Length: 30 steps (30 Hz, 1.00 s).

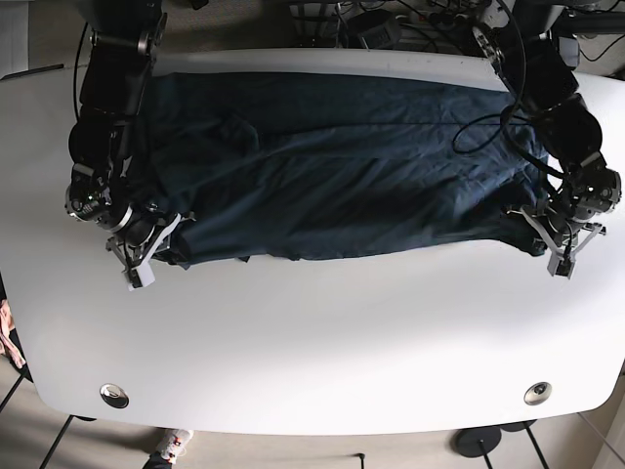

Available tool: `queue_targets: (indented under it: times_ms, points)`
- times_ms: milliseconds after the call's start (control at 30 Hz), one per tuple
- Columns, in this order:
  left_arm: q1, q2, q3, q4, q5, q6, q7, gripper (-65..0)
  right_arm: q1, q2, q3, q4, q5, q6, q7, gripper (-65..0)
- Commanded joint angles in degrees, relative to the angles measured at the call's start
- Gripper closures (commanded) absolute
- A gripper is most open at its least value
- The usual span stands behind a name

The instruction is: Fold the T-shirt properly

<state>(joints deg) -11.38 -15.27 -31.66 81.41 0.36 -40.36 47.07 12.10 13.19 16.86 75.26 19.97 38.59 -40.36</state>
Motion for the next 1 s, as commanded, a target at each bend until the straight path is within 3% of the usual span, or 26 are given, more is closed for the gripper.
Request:
queue_targets:
  times_ms: [33, 167, 433, 533, 633, 833, 933, 967, 1000]
  points:
    - [0.0, -0.5, -0.3, 4.2, -0.2, 0.4, -0.8, 0.0, -0.3, -0.3, 2.6, 5.5, 1.1, -0.04, -1.3, -2.1]
    - [3.3, -0.1, -0.3, 8.8, -0.2, 0.4, -0.8, 0.0, -3.6, -1.0, 6.7, 15.5, 1.2, 0.05, -7.6, -2.1]
    - [11.2, 0.2, -0.3, 15.8, -1.7, 0.4, 0.5, 0.0, -15.2, -1.2, 7.0, 31.2, 1.2, 0.05, -10.3, -2.1]
    - [13.1, 0.1, -3.0, 16.6, -4.1, 0.4, 2.8, 0.0, -19.4, -1.5, 8.6, 32.4, 1.2, 0.14, -10.1, -2.1]
    - [15.5, 0.1, -5.0, 16.6, -6.0, 0.4, 3.3, 0.0, -22.3, -4.1, 13.3, 32.4, 1.2, 0.58, -10.1, -2.2]
    - [18.6, 0.0, -4.8, 16.4, -5.9, 0.4, 3.0, 0.0, -26.8, -4.3, 13.7, 31.2, 0.6, 0.58, -10.1, -4.0]
    - [18.7, -0.2, -4.6, 16.1, -5.5, 0.4, 3.3, -1.8, -28.1, -4.3, 14.4, 30.4, 1.2, 0.58, -10.0, -24.1]
    - [18.7, -0.2, -4.6, 16.1, -5.5, 0.4, 3.3, -11.3, -28.7, -4.3, 16.1, 31.3, 1.8, 0.84, -10.0, -35.2]
    - [18.7, -0.2, -4.6, 16.3, -5.5, 0.4, 3.3, -19.2, -28.8, -4.4, 17.1, 32.0, 3.1, 1.41, -10.0, -41.9]
